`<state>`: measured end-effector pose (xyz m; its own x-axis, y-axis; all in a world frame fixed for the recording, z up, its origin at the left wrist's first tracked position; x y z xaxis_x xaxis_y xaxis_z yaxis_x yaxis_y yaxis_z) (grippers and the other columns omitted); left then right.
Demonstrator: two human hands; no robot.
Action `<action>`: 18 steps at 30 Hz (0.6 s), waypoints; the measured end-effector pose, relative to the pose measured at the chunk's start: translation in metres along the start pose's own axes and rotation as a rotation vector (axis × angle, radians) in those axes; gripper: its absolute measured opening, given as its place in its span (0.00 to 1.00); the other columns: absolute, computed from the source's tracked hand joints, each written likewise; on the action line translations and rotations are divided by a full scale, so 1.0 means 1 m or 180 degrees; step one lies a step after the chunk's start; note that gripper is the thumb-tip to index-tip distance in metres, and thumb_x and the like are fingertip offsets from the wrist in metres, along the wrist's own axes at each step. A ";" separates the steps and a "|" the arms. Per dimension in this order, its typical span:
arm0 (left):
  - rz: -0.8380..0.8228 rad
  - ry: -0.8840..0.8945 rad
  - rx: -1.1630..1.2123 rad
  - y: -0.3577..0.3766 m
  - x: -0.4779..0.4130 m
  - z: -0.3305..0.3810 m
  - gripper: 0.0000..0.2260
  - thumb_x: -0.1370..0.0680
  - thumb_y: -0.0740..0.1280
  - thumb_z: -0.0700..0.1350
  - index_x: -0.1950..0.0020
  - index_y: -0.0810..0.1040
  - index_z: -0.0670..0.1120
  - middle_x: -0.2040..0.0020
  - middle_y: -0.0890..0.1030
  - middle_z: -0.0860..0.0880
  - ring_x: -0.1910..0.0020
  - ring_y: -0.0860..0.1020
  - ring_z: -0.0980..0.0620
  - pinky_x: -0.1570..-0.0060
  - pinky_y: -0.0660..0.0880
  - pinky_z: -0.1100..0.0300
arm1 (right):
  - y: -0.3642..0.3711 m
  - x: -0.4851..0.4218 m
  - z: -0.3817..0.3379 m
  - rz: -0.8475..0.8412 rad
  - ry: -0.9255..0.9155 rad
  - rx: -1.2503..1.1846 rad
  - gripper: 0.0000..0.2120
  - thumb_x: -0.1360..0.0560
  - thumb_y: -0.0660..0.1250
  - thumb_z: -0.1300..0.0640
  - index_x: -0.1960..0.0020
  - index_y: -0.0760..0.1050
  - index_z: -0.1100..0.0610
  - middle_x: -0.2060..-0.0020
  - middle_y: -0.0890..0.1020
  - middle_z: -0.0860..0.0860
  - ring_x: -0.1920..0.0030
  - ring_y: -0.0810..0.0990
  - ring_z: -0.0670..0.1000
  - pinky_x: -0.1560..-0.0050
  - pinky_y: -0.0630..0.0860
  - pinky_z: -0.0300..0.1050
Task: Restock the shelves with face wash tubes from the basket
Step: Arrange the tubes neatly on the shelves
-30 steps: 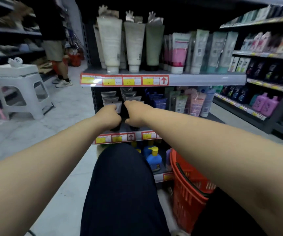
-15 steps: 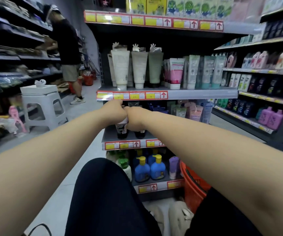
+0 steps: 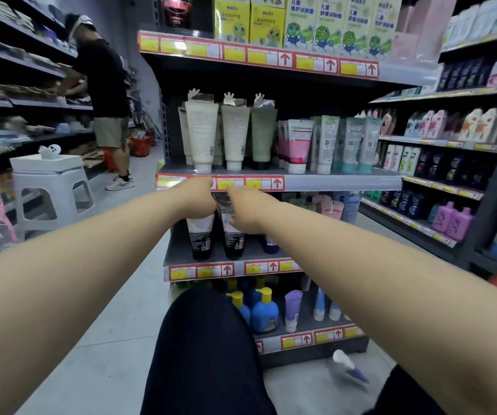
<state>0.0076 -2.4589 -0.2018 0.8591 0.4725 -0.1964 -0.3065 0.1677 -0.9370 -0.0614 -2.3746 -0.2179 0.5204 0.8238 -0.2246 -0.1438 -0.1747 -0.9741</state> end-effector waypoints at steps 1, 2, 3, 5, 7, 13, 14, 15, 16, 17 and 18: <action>-0.0009 0.0002 -0.0041 -0.001 -0.003 0.000 0.21 0.23 0.58 0.37 0.30 0.66 0.41 0.34 0.72 0.41 0.50 0.75 0.45 0.57 0.71 0.57 | -0.004 -0.003 0.004 0.0042 0.0025 0.0011 0.20 0.24 0.63 0.60 0.34 0.63 0.60 0.41 0.74 0.57 0.45 0.76 0.58 0.55 0.72 0.47; -0.0014 -0.0005 -0.0085 -0.002 -0.005 0.000 0.21 0.24 0.58 0.37 0.30 0.66 0.41 0.34 0.73 0.41 0.49 0.76 0.44 0.57 0.72 0.56 | -0.007 -0.005 0.008 0.0087 0.0045 0.0017 0.21 0.24 0.63 0.59 0.34 0.63 0.60 0.40 0.74 0.57 0.44 0.75 0.58 0.53 0.73 0.47; 0.0001 -0.0015 -0.0129 -0.004 -0.008 0.001 0.21 0.24 0.59 0.36 0.31 0.66 0.41 0.35 0.73 0.41 0.48 0.76 0.44 0.56 0.73 0.56 | -0.010 -0.008 0.011 0.0125 0.0054 0.0026 0.21 0.25 0.64 0.59 0.33 0.63 0.59 0.40 0.74 0.57 0.43 0.75 0.58 0.51 0.74 0.49; 0.0017 -0.0050 -0.0197 -0.005 -0.011 0.001 0.21 0.25 0.59 0.36 0.31 0.66 0.41 0.35 0.73 0.41 0.44 0.75 0.43 0.50 0.74 0.54 | -0.014 -0.013 0.016 0.0162 0.0039 0.0065 0.22 0.25 0.64 0.58 0.33 0.63 0.59 0.39 0.73 0.57 0.42 0.75 0.58 0.46 0.75 0.52; 0.0029 -0.0042 -0.0248 -0.005 -0.016 0.002 0.22 0.25 0.60 0.36 0.30 0.66 0.41 0.34 0.72 0.41 0.40 0.74 0.43 0.46 0.74 0.53 | -0.018 -0.019 0.019 0.0186 -0.0004 0.0101 0.22 0.25 0.64 0.58 0.34 0.62 0.59 0.40 0.73 0.58 0.42 0.74 0.59 0.46 0.75 0.52; 0.0075 -0.0015 -0.0354 -0.003 -0.030 0.005 0.25 0.25 0.60 0.36 0.27 0.63 0.42 0.30 0.69 0.42 0.33 0.70 0.43 0.38 0.70 0.52 | -0.025 -0.044 0.023 0.0291 -0.0201 0.0021 0.22 0.26 0.64 0.57 0.34 0.63 0.59 0.39 0.73 0.57 0.42 0.75 0.59 0.47 0.75 0.52; 0.0075 -0.0044 -0.0356 -0.002 -0.034 0.004 0.25 0.25 0.61 0.36 0.27 0.62 0.42 0.30 0.69 0.42 0.32 0.69 0.43 0.37 0.70 0.52 | -0.025 -0.050 0.024 0.0289 -0.0228 -0.0022 0.24 0.25 0.64 0.57 0.32 0.62 0.59 0.38 0.72 0.57 0.41 0.74 0.59 0.45 0.75 0.52; 0.0088 -0.0065 -0.0355 -0.002 -0.038 0.003 0.25 0.25 0.61 0.37 0.28 0.63 0.41 0.30 0.69 0.41 0.32 0.69 0.43 0.37 0.70 0.52 | -0.025 -0.055 0.025 0.0286 -0.0245 -0.0059 0.25 0.25 0.63 0.58 0.31 0.61 0.60 0.36 0.72 0.57 0.39 0.74 0.59 0.43 0.75 0.53; 0.0095 -0.0099 -0.0353 -0.002 -0.042 0.001 0.24 0.25 0.61 0.37 0.28 0.63 0.41 0.30 0.69 0.41 0.33 0.70 0.43 0.37 0.70 0.52 | -0.024 -0.061 0.025 0.0284 -0.0266 -0.0091 0.26 0.25 0.63 0.58 0.30 0.60 0.60 0.36 0.71 0.58 0.39 0.74 0.59 0.42 0.74 0.54; 0.0092 -0.0135 -0.0354 0.000 -0.046 -0.002 0.24 0.24 0.61 0.37 0.28 0.63 0.41 0.30 0.69 0.41 0.33 0.70 0.43 0.37 0.69 0.52 | -0.022 -0.068 0.026 0.0284 -0.0287 -0.0123 0.26 0.25 0.63 0.58 0.30 0.60 0.60 0.35 0.71 0.58 0.39 0.74 0.59 0.42 0.74 0.53; 0.0083 -0.0173 -0.0357 0.001 -0.050 -0.005 0.23 0.24 0.62 0.38 0.29 0.64 0.41 0.30 0.69 0.41 0.33 0.70 0.43 0.37 0.69 0.52 | -0.020 -0.074 0.026 0.0290 -0.0316 -0.0158 0.25 0.25 0.63 0.57 0.30 0.60 0.61 0.36 0.71 0.59 0.39 0.74 0.60 0.43 0.74 0.52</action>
<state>-0.0334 -2.4867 -0.1944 0.8270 0.5223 -0.2080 -0.2781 0.0585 -0.9588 -0.1194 -2.4179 -0.1808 0.4210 0.8522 -0.3107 -0.1437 -0.2755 -0.9505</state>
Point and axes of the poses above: each hand's wrist, its own x-axis away from the middle knuckle, its own y-axis out of the palm, z = x × y, the point moved 4 cm from there along -x, towards the middle knuckle
